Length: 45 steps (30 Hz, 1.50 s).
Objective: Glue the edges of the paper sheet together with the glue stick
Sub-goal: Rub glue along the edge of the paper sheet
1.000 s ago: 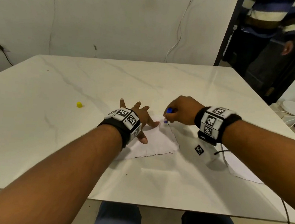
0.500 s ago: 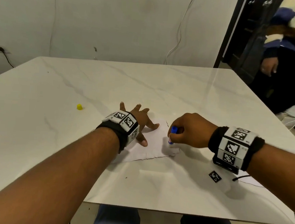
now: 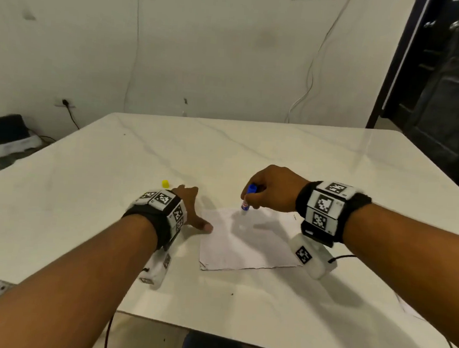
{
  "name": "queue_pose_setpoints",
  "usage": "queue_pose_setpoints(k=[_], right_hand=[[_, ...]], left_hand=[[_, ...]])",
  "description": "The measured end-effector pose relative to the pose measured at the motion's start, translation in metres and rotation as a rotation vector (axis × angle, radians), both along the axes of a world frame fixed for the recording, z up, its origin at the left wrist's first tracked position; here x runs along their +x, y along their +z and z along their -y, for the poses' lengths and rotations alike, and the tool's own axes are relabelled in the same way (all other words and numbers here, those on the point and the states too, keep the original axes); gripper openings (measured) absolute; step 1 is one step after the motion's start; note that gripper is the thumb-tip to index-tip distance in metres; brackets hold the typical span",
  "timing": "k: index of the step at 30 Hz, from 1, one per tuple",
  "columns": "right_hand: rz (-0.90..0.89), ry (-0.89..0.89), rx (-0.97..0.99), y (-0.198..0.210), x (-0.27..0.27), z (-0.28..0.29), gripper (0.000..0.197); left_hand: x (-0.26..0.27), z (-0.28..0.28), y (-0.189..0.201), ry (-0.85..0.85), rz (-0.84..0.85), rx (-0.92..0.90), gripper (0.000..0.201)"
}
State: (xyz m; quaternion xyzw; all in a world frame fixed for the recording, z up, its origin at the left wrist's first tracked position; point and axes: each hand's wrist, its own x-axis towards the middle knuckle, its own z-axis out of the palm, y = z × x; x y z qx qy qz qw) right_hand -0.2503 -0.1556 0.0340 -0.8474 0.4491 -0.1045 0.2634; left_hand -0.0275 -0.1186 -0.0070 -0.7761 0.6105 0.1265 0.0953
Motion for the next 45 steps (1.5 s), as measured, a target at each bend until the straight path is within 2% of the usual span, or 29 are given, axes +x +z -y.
queue_pose_setpoints(k=[5,12,16,22,29,32,36,40,45], right_hand=[[-0.045,0.043,0.001,-0.005,0.049,0.014,0.02],[-0.098,0.076,0.013,-0.021,0.075,0.016,0.022],[-0.117,0.068,-0.002,-0.024,0.071,0.019,0.022],[-0.189,0.0,-0.028,-0.021,0.026,0.034,0.022],[-0.303,-0.11,-0.058,-0.015,-0.023,0.051,0.023],[-0.296,-0.109,-0.074,-0.008,-0.017,0.048,0.022],[-0.159,-0.01,-0.066,-0.004,0.024,0.03,0.021],[-0.162,0.094,-0.041,-0.02,0.061,0.015,0.021],[-0.205,0.043,-0.055,-0.019,0.044,0.023,0.022]], left_hand=[[0.005,0.0,-0.019,0.057,-0.007,0.006,0.094],[0.008,0.004,-0.025,0.059,0.0,0.002,0.09],[0.007,0.006,-0.022,0.057,0.004,0.005,0.09],[0.006,0.014,-0.019,0.044,0.007,0.044,0.1],[0.01,0.024,-0.017,0.015,0.003,0.078,0.086],[0.011,0.025,-0.012,0.013,0.009,0.109,0.079],[0.009,0.027,-0.012,0.026,-0.003,0.136,0.084],[-0.001,0.026,-0.018,0.043,-0.024,0.112,0.069],[0.004,0.027,-0.024,0.016,-0.006,0.085,0.074]])
